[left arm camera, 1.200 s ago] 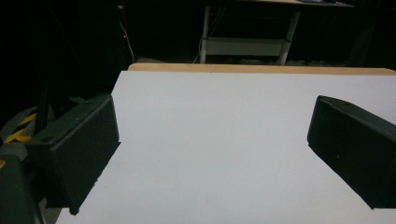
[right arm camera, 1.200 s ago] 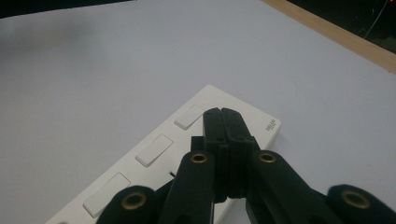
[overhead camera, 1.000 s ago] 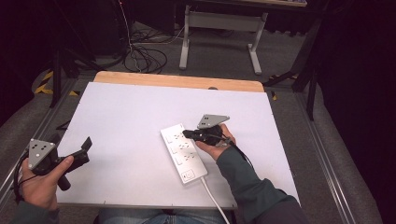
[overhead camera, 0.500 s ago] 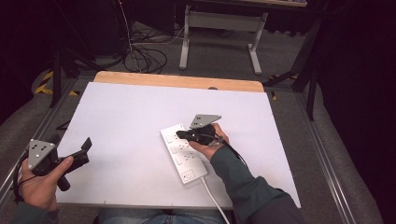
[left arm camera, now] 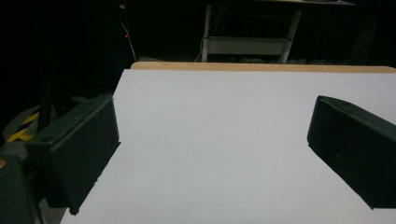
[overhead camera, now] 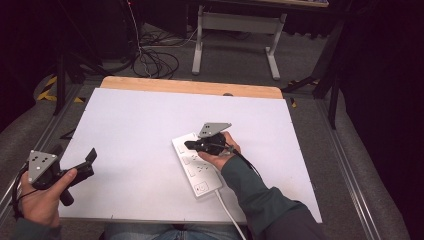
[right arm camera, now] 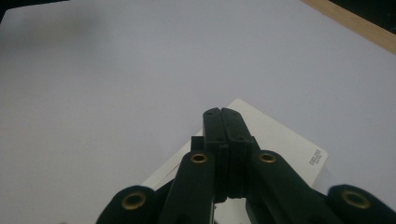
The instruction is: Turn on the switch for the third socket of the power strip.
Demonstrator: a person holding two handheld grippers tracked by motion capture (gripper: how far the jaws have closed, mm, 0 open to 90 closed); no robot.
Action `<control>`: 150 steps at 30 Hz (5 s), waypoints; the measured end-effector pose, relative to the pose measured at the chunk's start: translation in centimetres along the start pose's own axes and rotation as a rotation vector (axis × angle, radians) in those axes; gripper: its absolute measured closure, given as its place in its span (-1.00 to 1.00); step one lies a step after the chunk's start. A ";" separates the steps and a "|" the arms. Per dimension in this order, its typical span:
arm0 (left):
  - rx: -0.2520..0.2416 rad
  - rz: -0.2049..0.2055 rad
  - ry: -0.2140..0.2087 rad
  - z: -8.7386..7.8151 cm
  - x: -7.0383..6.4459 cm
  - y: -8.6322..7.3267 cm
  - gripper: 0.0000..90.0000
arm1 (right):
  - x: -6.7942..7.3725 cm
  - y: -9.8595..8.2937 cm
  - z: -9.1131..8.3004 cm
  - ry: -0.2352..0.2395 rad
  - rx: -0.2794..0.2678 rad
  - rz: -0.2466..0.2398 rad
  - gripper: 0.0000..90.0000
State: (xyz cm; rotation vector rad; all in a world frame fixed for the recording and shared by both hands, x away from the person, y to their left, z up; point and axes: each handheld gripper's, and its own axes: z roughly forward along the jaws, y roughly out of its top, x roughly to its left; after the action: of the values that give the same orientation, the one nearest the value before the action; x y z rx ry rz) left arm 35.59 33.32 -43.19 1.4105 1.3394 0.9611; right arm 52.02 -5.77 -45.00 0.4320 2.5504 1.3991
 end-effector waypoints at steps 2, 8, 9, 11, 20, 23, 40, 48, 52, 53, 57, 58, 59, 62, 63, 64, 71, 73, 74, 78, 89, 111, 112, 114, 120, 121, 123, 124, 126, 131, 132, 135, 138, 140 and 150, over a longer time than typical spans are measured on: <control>-0.001 -0.009 0.001 0.0 0.0 0.0 -0.94 | 0.0 0.0 0.2 0.003 0.003 -0.003 1.00; -0.002 -0.008 -0.004 0.1 0.0 0.0 -0.94 | 0.0 0.1 1.2 0.011 0.020 -0.007 1.00; 0.000 -0.001 -0.006 0.1 0.0 0.0 -0.94 | 0.1 0.1 1.3 0.015 0.022 -0.008 1.00; 0.001 -0.007 -0.008 0.1 0.1 0.0 -0.94 | 0.0 0.2 1.5 0.015 0.023 -0.008 1.00; -0.003 -0.005 -0.004 -0.1 0.1 -0.1 -0.94 | 0.3 0.6 2.9 0.030 0.052 -0.031 1.00; -0.002 -0.006 -0.001 -0.1 0.1 -0.1 -0.94 | 0.4 0.5 3.2 0.037 0.065 -0.036 1.00; 0.003 -0.004 -0.005 -0.1 0.1 -0.1 -0.94 | 0.0 0.1 3.6 0.025 0.115 -0.032 1.00; 0.000 -0.002 -0.006 -0.2 0.1 -0.1 -0.93 | 0.0 0.0 3.6 0.019 0.114 -0.030 1.00; 0.002 -0.001 -0.005 -0.2 0.1 -0.1 -0.93 | 0.0 0.0 3.6 0.020 0.110 -0.023 1.00; 0.003 0.001 -0.008 -0.2 0.1 -0.1 -0.93 | 0.0 0.0 3.6 0.021 0.110 -0.023 1.00; 0.001 0.000 -0.005 -0.2 0.1 -0.1 -0.93 | 0.1 -0.1 3.6 0.019 0.109 -0.021 1.00; 0.002 0.000 -0.006 -0.2 0.1 -0.1 -0.93 | 0.1 -0.1 3.6 0.018 0.108 -0.018 1.00; 0.001 0.000 -0.005 -0.2 0.1 -0.1 -0.93 | 0.1 -0.1 3.6 0.019 0.108 -0.015 1.00; 0.002 0.000 -0.006 -0.2 0.1 -0.1 -0.93 | 0.1 -0.4 3.7 0.022 0.107 -0.008 1.00; 0.002 0.000 -0.006 -0.2 0.1 -0.1 -0.93 | 0.1 -0.4 3.7 0.022 0.107 -0.009 1.00; 0.002 0.001 -0.008 -0.2 0.1 -0.1 -0.93 | 0.1 -0.3 3.7 0.022 0.108 -0.012 1.00; 0.003 0.002 -0.007 -0.2 0.1 -0.1 -0.93 | 0.1 -0.3 3.6 0.020 0.107 -0.015 1.00; 0.002 0.002 -0.007 -0.2 0.1 -0.1 -0.93 | 0.2 -0.3 3.6 0.014 0.108 -0.016 1.00; 0.002 0.003 -0.008 -0.1 0.1 -0.1 -0.93 | 0.3 -0.3 3.7 0.014 0.108 -0.020 1.00; 0.001 0.004 -0.010 -0.1 0.0 -0.1 -0.93 | 0.3 -0.3 3.7 0.010 0.105 -0.031 1.00; 0.002 0.008 -0.028 0.6 -0.3 0.1 -0.93 | 0.3 -0.5 3.2 -0.009 0.105 -0.054 1.00; 0.011 0.027 -0.088 2.7 -1.6 0.5 -0.93 | -0.5 -0.9 -1.6 -0.077 0.015 -0.010 1.00; 0.011 0.029 -0.093 2.8 -1.6 0.6 -0.93 | -0.4 -1.0 -1.9 -0.080 0.013 -0.006 1.00; 0.014 0.033 -0.097 2.9 -1.7 0.6 -0.93 | -0.4 -1.1 -2.3 -0.088 0.008 -0.005 1.00; 0.013 0.038 -0.107 3.2 -2.0 0.7 -0.93 | -0.6 -1.4 -3.8 -0.104 -0.021 0.016 1.00; 0.014 0.037 -0.108 3.3 -2.0 0.7 -0.93 | -0.6 -1.4 -4.1 -0.106 -0.026 0.017 1.00; 0.014 0.038 -0.109 3.3 -2.0 0.7 -0.93 | -0.6 -1.4 -4.5 -0.109 -0.036 0.023 1.00; 0.016 0.037 -0.107 3.3 -2.0 0.7 -0.93 | -0.7 -1.5 -4.8 -0.110 -0.042 0.024 1.00; 0.017 0.037 -0.108 3.3 -2.1 0.7 -0.93 | -0.7 -1.5 -5.3 -0.114 -0.052 0.028 1.00; 0.017 0.037 -0.110 3.3 -2.1 0.7 -0.93 | -0.9 -1.7 -6.4 -0.127 -0.076 0.038 1.00; 0.016 0.037 -0.110 3.4 -2.1 0.7 -0.93 | -0.9 -1.7 -6.6 -0.129 -0.081 0.039 1.00; 0.016 0.038 -0.112 3.4 -2.1 0.7 -0.93 | -1.0 -1.8 -7.2 -0.134 -0.091 0.045 1.00; 0.018 0.042 -0.117 3.5 -2.2 0.7 -0.93 | -1.1 -2.1 -7.9 -0.142 -0.099 0.050 1.00; 0.019 0.042 -0.117 3.5 -2.2 0.7 -0.93 | -1.1 -2.3 -8.3 -0.149 -0.102 0.052 1.00; 0.019 0.044 -0.119 3.6 -2.3 0.7 -0.93 | -1.1 -3.3 -10.2 -0.167 -0.118 0.065 1.00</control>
State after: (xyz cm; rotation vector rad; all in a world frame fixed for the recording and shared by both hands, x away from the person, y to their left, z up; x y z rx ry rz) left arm 39.01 30.67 -43.27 1.4934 1.2376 0.8806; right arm 49.39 -15.88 -42.34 0.5897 2.3274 1.4602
